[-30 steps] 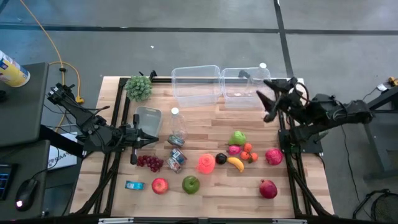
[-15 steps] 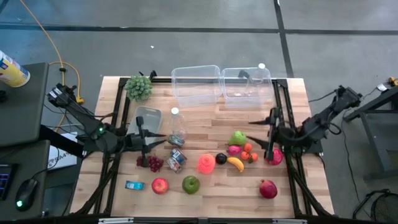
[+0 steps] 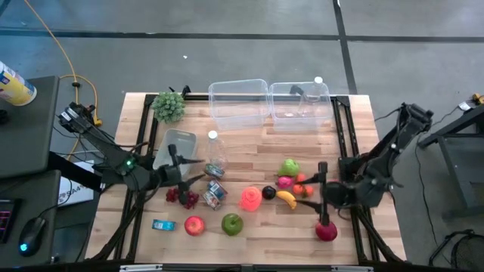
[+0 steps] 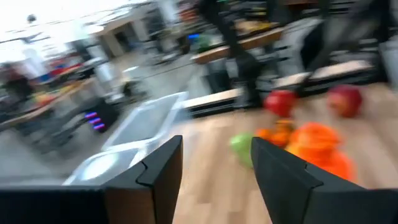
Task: Pick & Place Food Item
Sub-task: Put the transparent bottle into the right transparent bin
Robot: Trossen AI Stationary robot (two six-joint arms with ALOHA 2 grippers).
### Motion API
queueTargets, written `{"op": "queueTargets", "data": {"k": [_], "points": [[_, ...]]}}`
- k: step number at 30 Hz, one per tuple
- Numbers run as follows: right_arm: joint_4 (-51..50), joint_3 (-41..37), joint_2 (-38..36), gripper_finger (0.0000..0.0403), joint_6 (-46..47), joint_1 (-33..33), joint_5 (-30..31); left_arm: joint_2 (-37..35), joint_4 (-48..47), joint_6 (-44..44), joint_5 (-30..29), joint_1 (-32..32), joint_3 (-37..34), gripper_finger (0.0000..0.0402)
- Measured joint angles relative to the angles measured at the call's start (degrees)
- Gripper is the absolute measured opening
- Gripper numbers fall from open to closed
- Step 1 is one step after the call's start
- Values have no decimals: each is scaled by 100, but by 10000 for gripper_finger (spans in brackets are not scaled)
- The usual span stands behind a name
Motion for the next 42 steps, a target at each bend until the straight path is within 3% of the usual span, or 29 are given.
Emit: {"op": "queueTargets", "data": {"k": [6, 10, 17, 24, 28, 36, 42], "points": [[25, 0, 546, 215, 309, -7, 3, -2, 35, 185, -1886, 16, 0, 183], [398, -4, 803, 215, 350, -7, 1, -2, 29, -109, -2309, 17, 0, 183], [1379, -4, 902, 215, -103, -7, -14, -2, 21, -59, -2288, -66, 0, 183], [1407, -4, 904, 215, -144, -7, -16, -2, 20, -90, -1589, -24, 0, 183], [1405, -4, 904, 215, -67, -7, -18, -6, 20, -386, -1521, -24, 0, 189], [1396, -4, 904, 215, -1, -7, -16, -126, 20, -719, -1571, -24, 0, 274], [1353, -4, 904, 215, 3, -7, -16, -126, 9, -727, -2316, 28, 2, 340]]}}
